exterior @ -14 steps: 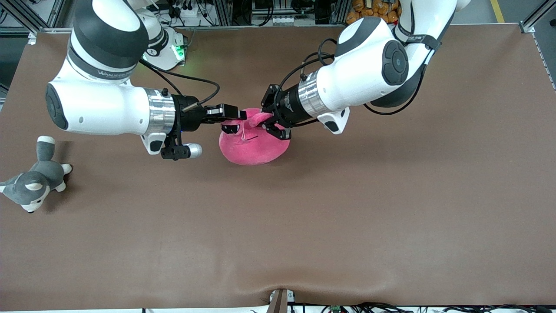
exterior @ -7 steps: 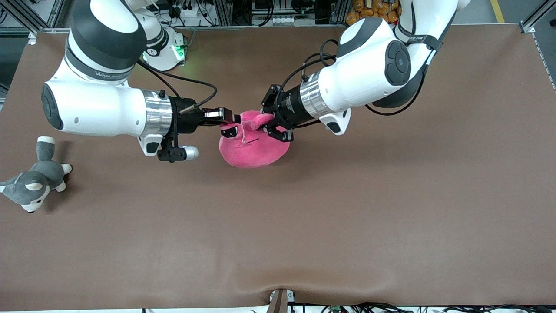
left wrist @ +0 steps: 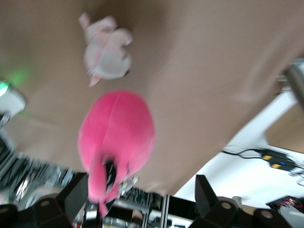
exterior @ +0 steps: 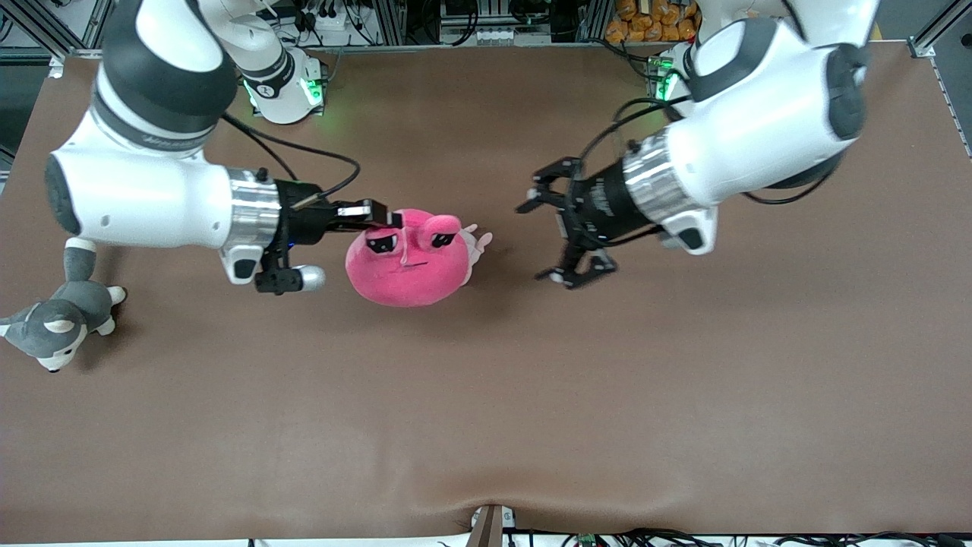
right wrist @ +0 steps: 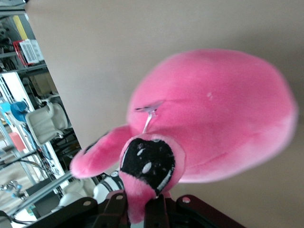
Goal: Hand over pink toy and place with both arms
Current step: 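Open the left gripper and withdraw while the right gripper carries the toy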
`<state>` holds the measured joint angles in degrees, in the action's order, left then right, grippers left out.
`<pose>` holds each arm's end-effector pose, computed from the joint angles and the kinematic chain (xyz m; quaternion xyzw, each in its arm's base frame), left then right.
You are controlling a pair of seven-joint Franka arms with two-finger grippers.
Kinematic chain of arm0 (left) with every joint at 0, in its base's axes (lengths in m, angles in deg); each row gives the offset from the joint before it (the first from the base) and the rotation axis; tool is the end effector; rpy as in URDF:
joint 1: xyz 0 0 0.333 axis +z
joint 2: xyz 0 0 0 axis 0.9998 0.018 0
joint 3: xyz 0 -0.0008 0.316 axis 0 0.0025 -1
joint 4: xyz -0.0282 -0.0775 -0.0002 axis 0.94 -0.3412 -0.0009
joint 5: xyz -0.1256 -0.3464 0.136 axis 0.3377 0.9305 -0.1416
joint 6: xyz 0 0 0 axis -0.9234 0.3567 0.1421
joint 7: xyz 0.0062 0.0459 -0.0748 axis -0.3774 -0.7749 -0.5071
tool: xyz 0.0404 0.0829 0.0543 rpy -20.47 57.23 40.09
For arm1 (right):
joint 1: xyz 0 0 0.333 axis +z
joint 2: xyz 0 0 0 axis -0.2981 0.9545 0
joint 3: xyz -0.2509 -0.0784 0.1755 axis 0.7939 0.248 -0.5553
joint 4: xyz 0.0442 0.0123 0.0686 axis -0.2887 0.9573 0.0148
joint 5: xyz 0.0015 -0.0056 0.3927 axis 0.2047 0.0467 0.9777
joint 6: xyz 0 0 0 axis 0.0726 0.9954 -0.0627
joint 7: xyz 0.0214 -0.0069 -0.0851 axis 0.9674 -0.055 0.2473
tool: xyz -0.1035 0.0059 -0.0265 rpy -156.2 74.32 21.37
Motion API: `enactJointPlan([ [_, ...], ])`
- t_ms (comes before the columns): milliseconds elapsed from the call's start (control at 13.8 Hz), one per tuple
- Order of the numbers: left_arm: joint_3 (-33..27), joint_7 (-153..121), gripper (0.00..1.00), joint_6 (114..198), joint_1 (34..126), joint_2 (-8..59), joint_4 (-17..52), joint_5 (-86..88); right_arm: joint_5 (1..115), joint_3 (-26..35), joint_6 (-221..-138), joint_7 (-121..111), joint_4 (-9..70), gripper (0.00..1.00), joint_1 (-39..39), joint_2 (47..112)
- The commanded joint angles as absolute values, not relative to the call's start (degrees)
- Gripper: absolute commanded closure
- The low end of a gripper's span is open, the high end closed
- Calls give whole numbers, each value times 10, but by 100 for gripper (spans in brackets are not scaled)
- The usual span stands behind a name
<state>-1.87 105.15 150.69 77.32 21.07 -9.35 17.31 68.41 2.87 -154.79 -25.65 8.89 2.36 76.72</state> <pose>0.6034 -0.3387 0.6026 0.5808 0.7503 -0.2352 0.2104 0.6096 0.2613 0.5456 -0.9202 0.0250 0.1582 0.3572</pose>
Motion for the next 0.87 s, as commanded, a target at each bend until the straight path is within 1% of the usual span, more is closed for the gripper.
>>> enactJointPlan([
  [0,-18,963,0,1493,802,201,-87,114,678,21,-1461,-158,85,100,-47,772],
  [217,-22,851,0,1471,826,209,-84,69,648,21,-1377,-24,108,100,-129,774],
  [362,-23,761,0,1445,831,222,-83,32,620,21,-1343,62,142,100,-186,774],
  [579,-24,679,0,1431,830,234,-75,-35,580,21,-1322,85,190,100,-237,775],
  [797,-24,545,0,1375,831,228,-76,-106,580,21,-1341,65,218,100,-273,787],
])
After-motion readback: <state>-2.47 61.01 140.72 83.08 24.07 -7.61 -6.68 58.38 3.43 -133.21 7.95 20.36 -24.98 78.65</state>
